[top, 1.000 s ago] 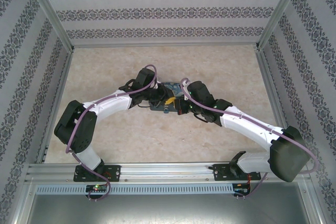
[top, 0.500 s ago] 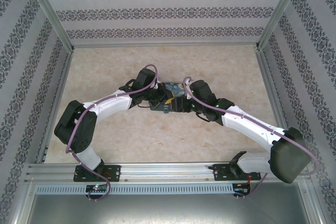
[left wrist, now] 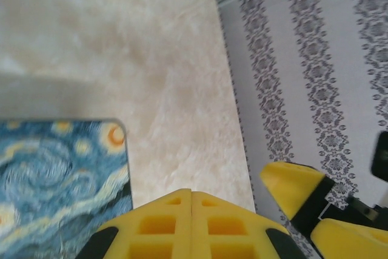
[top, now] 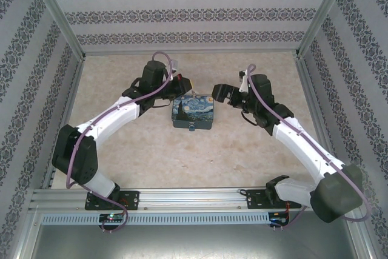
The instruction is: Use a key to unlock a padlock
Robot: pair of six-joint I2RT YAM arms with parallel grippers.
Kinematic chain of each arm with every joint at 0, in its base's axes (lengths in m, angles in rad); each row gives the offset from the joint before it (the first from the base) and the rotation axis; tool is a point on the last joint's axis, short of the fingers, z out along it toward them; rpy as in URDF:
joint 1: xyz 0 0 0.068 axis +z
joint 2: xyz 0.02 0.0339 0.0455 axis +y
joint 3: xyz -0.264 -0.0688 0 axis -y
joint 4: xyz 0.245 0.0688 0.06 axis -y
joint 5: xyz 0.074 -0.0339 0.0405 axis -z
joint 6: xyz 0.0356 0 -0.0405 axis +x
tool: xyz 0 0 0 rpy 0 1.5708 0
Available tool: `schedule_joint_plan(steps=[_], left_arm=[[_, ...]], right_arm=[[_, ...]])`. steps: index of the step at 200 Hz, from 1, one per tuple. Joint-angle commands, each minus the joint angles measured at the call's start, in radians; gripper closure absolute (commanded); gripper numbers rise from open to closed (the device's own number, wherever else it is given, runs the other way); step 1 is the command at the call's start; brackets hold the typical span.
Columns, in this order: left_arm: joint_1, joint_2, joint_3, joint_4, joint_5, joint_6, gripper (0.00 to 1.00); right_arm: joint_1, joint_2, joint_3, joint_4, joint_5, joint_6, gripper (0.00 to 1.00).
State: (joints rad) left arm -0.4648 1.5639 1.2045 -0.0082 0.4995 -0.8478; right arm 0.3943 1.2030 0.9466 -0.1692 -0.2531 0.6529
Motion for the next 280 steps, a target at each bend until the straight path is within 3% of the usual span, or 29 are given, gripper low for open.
schedule_joint_plan(steps=[1, 42, 59, 86, 112, 183, 280], left_arm=[[0.016, -0.023, 0.005, 0.11, -0.048, 0.122, 1.0], [0.047, 0.003, -0.083, 0.429, -0.065, 0.059, 1.0], [0.06, 0.024, -0.133, 0.592, -0.068, 0.001, 1.0], [0.072, 0.058, -0.19, 0.816, -0.077, -0.105, 1.0], [0.076, 0.081, -0.194, 0.896, -0.052, -0.172, 1.0], [0.08, 0.063, -0.179, 0.876, 0.02, -0.22, 1.0], [0.081, 0.088, -0.172, 0.912, 0.035, -0.271, 1.0]], right_arm=[[0.0, 0.057, 0.055, 0.139, -0.108, 0.147, 0.02], [0.026, 0.139, 0.043, 0.398, -0.106, 0.295, 0.03], [0.029, 0.163, 0.018, 0.547, -0.121, 0.346, 0.11], [0.006, 0.254, -0.06, 0.967, -0.177, 0.523, 0.28], [-0.007, 0.363, -0.059, 1.195, -0.244, 0.628, 0.43], [-0.006, 0.469, -0.032, 1.316, -0.303, 0.69, 0.56], [0.033, 0.548, 0.003, 1.352, -0.323, 0.712, 0.59]])
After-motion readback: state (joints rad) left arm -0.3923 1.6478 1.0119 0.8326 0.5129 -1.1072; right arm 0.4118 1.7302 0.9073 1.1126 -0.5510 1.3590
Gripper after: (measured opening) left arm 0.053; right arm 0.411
